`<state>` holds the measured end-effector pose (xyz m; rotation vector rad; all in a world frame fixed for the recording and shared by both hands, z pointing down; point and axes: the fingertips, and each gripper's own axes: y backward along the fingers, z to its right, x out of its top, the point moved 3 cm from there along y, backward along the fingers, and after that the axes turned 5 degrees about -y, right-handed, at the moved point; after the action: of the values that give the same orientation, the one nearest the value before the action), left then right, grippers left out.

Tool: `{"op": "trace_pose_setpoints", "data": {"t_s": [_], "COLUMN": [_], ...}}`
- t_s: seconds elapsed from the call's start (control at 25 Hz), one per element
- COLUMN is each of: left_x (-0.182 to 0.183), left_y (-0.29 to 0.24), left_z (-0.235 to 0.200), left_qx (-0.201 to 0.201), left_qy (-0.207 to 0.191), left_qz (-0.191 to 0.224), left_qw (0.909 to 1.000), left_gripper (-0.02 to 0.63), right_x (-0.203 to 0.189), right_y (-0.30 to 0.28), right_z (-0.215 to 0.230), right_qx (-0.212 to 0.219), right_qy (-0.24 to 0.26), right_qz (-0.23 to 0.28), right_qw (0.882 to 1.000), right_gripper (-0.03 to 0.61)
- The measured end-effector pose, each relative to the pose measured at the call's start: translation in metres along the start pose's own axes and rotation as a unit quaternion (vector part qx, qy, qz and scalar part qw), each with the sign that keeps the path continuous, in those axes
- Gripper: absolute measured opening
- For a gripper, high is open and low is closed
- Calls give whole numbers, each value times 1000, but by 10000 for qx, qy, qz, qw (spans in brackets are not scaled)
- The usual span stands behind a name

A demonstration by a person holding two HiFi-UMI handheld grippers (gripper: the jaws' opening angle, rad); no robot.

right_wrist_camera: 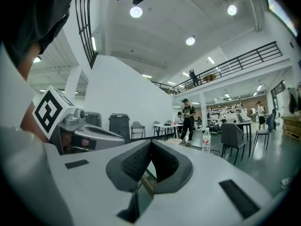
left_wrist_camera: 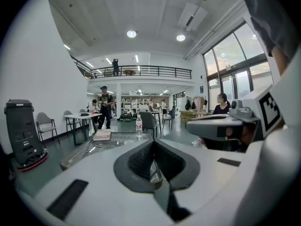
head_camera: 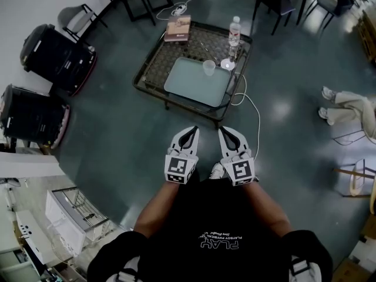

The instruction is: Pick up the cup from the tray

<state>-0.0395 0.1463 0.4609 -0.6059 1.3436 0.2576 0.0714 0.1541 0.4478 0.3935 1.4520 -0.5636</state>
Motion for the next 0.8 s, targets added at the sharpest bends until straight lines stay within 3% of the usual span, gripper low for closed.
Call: {"op": "trace_pose_setpoints", "data": {"t_s": [0.4,0.6,0.8], "left_x": [6,12,14], "left_y": [-15,-29,-48], "left_z": [-19,-33,-52], "left_qx": [-26,-166,-290], "left_qy": [-91,-214,-413], "left_qz": [34,28,33], "left_qw": [9999,9996,9987], "left_gripper": [6,8,6], "right_x": [2,12,20], "right_y": [-23,-44,-69], "right_z": [0,11,22], "right_qx": [-10,-161,-289], "right_qy": [42,-458,-514], "right_qz": [28,105,131], "right_qw": [10000,9988,9982], "right_gripper": [8,8,8]}}
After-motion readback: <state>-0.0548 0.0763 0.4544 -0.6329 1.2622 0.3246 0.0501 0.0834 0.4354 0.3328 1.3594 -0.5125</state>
